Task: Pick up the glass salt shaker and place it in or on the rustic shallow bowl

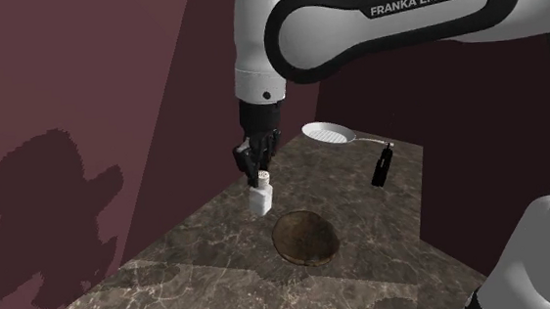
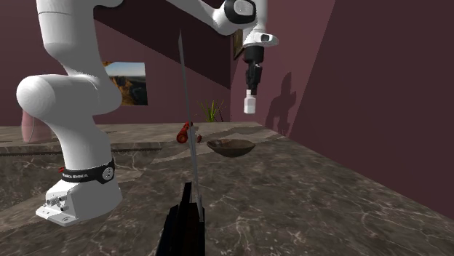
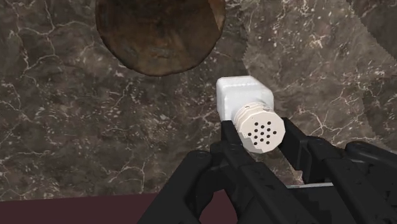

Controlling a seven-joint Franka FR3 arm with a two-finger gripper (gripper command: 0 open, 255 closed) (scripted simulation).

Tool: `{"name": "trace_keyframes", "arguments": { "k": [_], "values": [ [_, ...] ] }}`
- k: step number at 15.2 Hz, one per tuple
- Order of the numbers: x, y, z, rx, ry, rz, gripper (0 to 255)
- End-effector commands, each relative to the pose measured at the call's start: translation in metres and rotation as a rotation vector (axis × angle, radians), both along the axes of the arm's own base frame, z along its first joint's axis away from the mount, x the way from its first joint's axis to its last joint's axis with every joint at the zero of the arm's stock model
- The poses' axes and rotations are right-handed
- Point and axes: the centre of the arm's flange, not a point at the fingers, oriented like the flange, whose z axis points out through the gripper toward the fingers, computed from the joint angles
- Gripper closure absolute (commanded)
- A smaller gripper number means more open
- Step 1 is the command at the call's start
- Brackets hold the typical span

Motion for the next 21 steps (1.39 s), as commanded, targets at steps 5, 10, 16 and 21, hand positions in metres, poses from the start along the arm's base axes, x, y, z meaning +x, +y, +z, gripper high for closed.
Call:
{"name": "trace_keyframes", "arguments": {
  "k": [5,10,16,21],
  "values": [
    [-0.040,-0.067,0.011,0.001,0.000,0.000,255],
    [-0.064,-0.109,0.009,0.001,0.000,0.000,255],
    [-0.064,-0.109,-0.023,0.001,0.000,0.000,255],
    [-0.064,-0.109,-0.049,0.001,0.000,0.000,255]
  ]
}}
